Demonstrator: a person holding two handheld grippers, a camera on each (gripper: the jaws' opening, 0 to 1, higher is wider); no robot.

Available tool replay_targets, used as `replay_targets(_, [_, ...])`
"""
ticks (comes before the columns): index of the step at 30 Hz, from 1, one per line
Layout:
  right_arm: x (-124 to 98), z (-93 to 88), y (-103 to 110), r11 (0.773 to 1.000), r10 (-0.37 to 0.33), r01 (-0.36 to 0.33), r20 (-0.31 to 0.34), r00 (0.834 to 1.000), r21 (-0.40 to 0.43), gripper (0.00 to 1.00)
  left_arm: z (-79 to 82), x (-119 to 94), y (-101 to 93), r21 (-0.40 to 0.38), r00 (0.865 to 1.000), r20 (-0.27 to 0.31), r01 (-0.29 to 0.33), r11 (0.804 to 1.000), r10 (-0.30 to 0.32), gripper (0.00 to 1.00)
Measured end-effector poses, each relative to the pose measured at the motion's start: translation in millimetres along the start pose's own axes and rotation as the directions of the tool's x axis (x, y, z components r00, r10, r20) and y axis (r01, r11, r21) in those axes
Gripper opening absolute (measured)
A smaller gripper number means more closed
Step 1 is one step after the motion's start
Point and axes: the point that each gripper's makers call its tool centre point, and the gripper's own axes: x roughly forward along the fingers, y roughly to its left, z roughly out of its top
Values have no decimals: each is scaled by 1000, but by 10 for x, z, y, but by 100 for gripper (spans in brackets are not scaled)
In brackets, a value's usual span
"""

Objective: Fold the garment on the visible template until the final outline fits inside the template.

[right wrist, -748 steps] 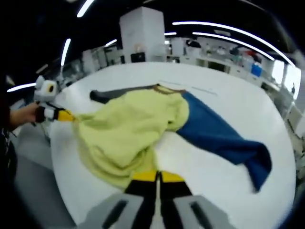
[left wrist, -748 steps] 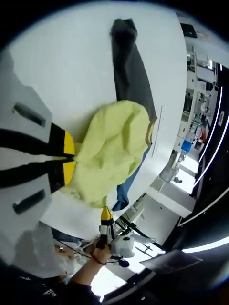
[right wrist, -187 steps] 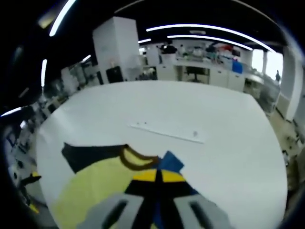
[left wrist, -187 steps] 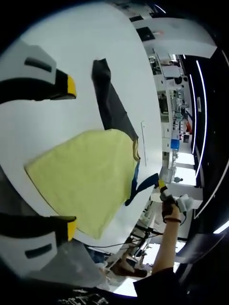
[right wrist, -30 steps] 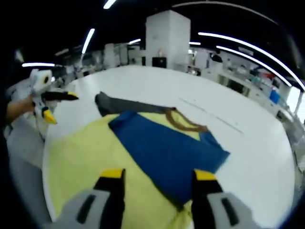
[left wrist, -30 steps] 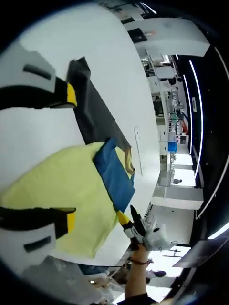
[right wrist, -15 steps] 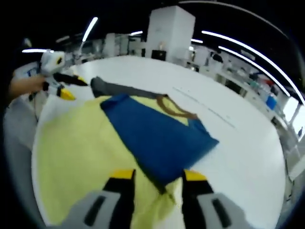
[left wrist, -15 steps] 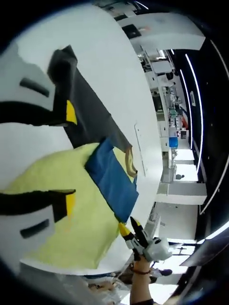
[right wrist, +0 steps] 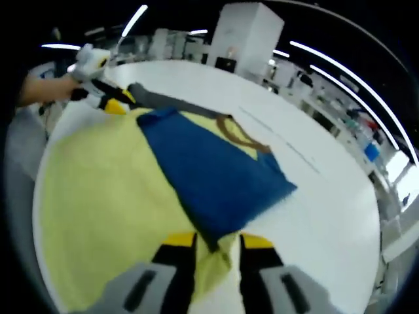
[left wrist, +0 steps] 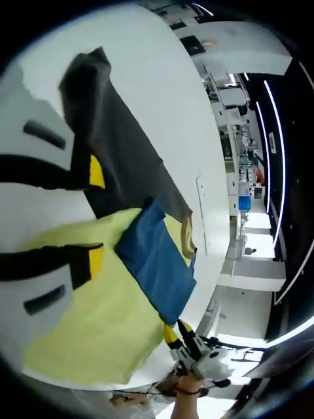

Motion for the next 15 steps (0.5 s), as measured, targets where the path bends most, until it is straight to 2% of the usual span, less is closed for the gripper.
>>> replay_targets(6, [-14, 27, -29, 998, -36, 36, 0, 999, -47, 9, 12, 52, -45, -9, 1000, -9, 4, 1000, -4, 26])
replay_targets(9, [-26, 53, -70, 993, -72, 71, 1, 997, -93, 9, 16, 67, -73, -24, 1000, -13, 24, 999, -24, 22])
replay_targets(15, [2, 36, -64, 990, -71, 69, -14, 997, -121, 3, 29, 86, -43, -48, 1000, -19, 20, 999, -21, 16])
